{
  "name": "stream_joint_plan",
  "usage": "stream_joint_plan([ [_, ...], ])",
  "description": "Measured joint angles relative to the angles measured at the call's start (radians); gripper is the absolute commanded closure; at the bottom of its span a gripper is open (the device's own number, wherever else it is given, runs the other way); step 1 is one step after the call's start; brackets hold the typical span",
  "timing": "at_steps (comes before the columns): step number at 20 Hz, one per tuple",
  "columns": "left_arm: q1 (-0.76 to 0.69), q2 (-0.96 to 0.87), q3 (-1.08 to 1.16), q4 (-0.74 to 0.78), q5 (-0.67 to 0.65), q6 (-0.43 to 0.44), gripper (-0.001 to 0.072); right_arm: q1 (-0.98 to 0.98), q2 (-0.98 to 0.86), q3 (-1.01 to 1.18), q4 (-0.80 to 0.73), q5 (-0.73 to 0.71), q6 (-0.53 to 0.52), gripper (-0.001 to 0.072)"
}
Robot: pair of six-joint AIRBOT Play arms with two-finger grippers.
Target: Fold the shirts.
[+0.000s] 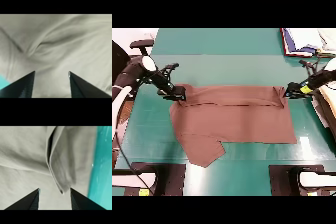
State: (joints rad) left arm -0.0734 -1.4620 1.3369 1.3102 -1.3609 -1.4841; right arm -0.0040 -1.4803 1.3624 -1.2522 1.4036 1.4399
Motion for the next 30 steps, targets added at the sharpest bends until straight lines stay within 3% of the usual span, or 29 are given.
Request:
stream_joint_plan([
  [5,0.0,0.282,-0.261,0.048,0.003,-0.031,0.0209,-0.093,0.19,-0.105,0.002,0.034,-0.007,0.0271],
  [11,0.0,0.576,-0.682,-0.015,0.014,-0.124,0.0209,-0.125,0.373,-0.273,0.021,0.0,-0.01,0.0272],
  [16,0.0,0.642,-0.891,-0.146,0.085,-0.145,0.021,-0.126,0.412,-0.313,0.078,-0.02,-0.029,0.0272],
  [22,0.001,0.658,-0.987,-0.299,0.199,-0.121,0.0214,-0.126,0.421,-0.321,0.103,-0.03,-0.034,0.0272],
  [23,0.001,0.659,-0.993,-0.311,0.21,-0.119,0.0412,-0.126,0.422,-0.321,0.103,-0.03,-0.035,0.0272],
  [24,0.0,0.657,-0.999,-0.317,0.228,-0.115,0.0691,-0.128,0.422,-0.322,0.106,-0.029,-0.035,0.0272],
  [30,0.0,0.66,-0.977,-0.351,0.224,-0.071,0.0687,-0.216,0.421,-0.333,0.064,0.032,-0.044,0.0272],
])
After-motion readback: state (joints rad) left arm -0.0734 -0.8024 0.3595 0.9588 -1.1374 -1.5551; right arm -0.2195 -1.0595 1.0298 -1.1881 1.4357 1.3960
